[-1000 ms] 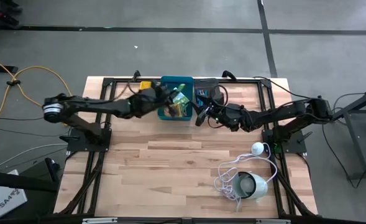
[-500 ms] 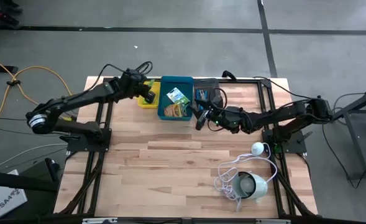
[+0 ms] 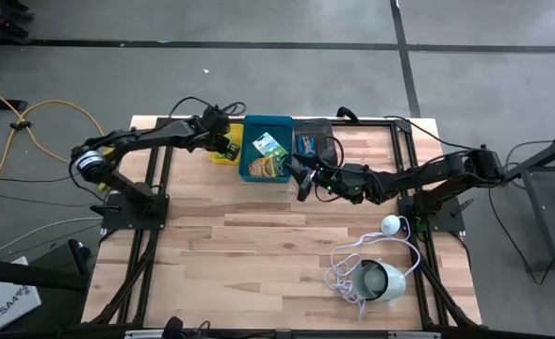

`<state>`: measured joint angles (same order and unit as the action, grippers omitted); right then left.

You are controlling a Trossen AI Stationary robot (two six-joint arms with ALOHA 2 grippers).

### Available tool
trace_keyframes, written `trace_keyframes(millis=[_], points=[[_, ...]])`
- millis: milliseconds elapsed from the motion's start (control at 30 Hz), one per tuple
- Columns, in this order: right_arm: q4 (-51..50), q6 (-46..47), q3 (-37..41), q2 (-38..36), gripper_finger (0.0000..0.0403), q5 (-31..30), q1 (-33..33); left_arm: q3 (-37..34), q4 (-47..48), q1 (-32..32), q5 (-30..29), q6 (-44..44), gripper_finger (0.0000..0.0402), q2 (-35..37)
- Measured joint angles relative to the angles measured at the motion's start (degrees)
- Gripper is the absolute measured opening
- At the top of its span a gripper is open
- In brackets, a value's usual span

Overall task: Pick & Place School Supplies
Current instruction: Put the green eraser into the yellow bin

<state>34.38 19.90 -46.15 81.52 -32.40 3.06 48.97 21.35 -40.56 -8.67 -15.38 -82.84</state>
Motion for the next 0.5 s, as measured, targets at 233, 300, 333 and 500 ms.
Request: trace_keyframes(millis=[233, 300, 333, 500], points=[[-0.33, -0.17, 0.0, -0.02, 0.0207, -0.01, -0.06, 0.0, -0.59, -0.02, -5.41, 1.62, 0.0032, -3.28], [-0.34, -0.18, 0.0, -0.02, 0.0207, 0.0, -0.06, 0.0, -1.44, 0.0, -5.9, 1.79, 0.0039, -3.24], [-0.34, -0.19, 0.0, -0.02, 0.0207, 0.0, -0.06, 0.0, -1.81, 0.0, -6.1, 1.83, 0.0044, -3.24], [-0.35, -0.2, 0.0, -0.02, 0.0207, 0.0, -0.06, 0.0, -2.52, -0.11, -6.36, 3.53, 0.0076, -3.13]])
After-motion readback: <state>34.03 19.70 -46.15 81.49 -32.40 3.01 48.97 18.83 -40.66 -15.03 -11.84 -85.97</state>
